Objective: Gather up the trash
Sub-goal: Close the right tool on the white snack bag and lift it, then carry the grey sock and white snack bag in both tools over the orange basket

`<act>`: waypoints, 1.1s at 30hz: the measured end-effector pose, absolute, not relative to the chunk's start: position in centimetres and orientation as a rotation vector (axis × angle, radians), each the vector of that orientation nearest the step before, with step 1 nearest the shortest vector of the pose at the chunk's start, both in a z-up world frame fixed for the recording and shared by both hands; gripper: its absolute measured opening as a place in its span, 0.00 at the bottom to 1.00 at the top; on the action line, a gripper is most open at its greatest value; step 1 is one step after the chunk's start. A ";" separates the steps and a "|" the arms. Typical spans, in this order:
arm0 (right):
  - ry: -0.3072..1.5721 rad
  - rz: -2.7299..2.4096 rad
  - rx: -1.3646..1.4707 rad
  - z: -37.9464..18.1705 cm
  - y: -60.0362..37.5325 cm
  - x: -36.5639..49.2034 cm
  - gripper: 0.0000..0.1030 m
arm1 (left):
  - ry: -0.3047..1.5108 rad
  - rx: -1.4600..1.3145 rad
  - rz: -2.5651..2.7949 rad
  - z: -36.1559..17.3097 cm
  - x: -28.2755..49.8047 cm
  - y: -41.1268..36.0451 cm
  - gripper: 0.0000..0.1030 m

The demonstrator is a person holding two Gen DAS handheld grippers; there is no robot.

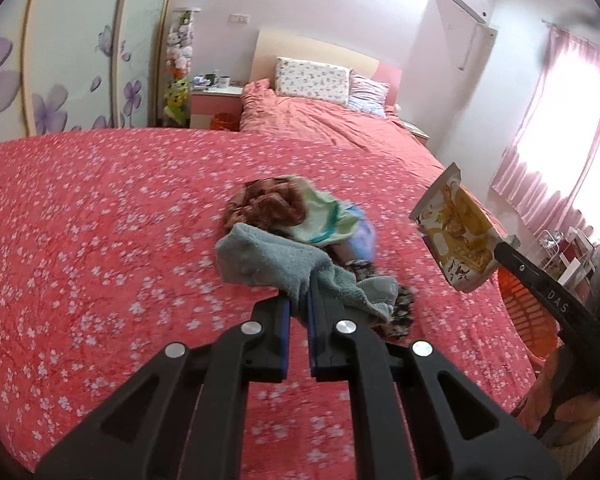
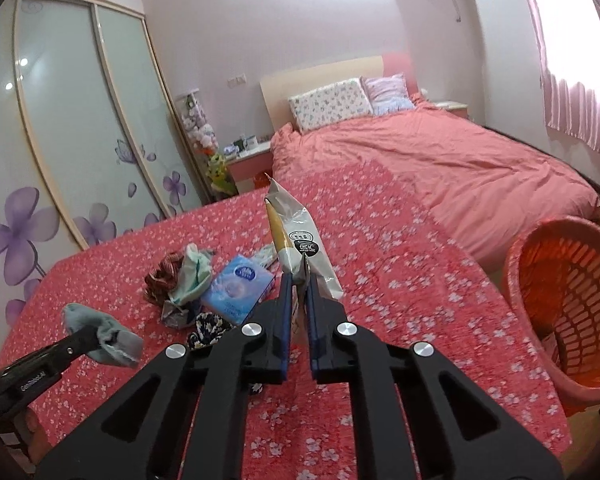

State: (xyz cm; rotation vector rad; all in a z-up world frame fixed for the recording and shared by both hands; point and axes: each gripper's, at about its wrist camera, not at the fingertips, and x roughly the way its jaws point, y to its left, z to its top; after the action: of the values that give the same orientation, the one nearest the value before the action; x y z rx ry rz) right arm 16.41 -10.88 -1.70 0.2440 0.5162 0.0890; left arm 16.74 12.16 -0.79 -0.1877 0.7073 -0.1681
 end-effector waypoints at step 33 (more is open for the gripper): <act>0.342 -0.210 0.325 0.6 -24.1 9.5 0.07 | 0.633 0.017 -0.500 4.1 17.6 -8.0 0.08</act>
State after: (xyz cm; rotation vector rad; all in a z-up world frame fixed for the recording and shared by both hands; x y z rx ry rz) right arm 9.50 -24.06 0.64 0.3253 0.3416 -0.2099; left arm 17.60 -8.05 4.12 0.0174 0.6333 -0.4999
